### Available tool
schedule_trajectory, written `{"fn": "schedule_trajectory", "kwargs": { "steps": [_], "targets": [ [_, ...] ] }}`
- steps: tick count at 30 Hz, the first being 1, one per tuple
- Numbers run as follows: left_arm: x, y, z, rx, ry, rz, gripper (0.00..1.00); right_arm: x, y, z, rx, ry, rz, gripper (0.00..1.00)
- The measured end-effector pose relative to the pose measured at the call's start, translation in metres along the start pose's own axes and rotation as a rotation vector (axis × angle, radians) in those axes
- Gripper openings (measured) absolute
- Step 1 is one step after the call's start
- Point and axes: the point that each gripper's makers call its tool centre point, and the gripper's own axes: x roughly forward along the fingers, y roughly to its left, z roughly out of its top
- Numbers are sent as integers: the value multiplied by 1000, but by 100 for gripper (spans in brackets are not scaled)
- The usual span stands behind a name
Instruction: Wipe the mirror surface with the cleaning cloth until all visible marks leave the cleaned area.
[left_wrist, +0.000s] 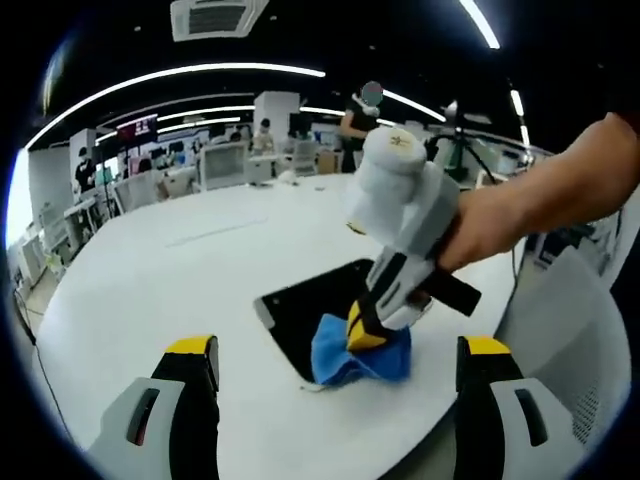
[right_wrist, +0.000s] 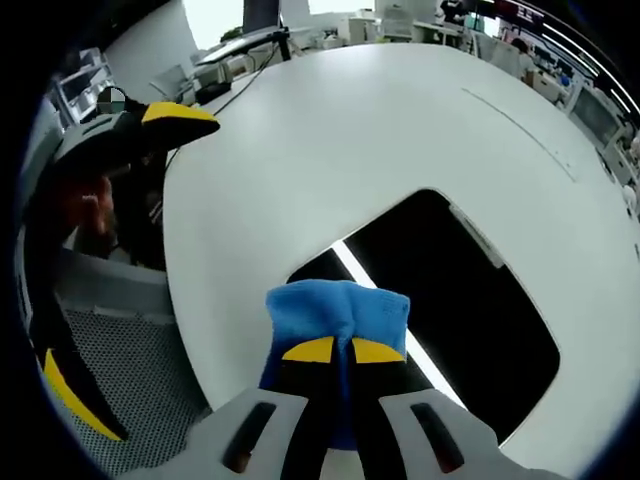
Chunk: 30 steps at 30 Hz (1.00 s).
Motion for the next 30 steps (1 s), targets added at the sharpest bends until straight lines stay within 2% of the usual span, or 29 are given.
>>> {"fn": "schedule_trajectory", "kwargs": {
  "steps": [4, 7, 16, 19, 21, 26, 30],
  "targets": [
    [0, 2, -12, -25, 20, 6, 99, 0, 1, -1, 0, -5, 3, 0],
    [-1, 6, -9, -44, 4, 13, 99, 0, 1, 0, 1, -3, 5, 0],
    [-3, 6, -7, -45, 5, 22, 99, 0, 2, -1, -14, -5, 6, 0],
    [-4, 3, -9, -57, 2, 10, 99, 0, 2, -2, -15, -7, 9, 0],
    [-4, 2, -18, -19, 41, 18, 99, 0, 2, -2, -13, -8, 11, 0],
    [-3, 5, -18, -44, 26, 25, 99, 0, 1, -2, -12, -8, 18, 0],
    [-2, 6, -19, -27, 24, 29, 99, 0, 1, -2, -10, -12, 23, 0]
  ]
}}
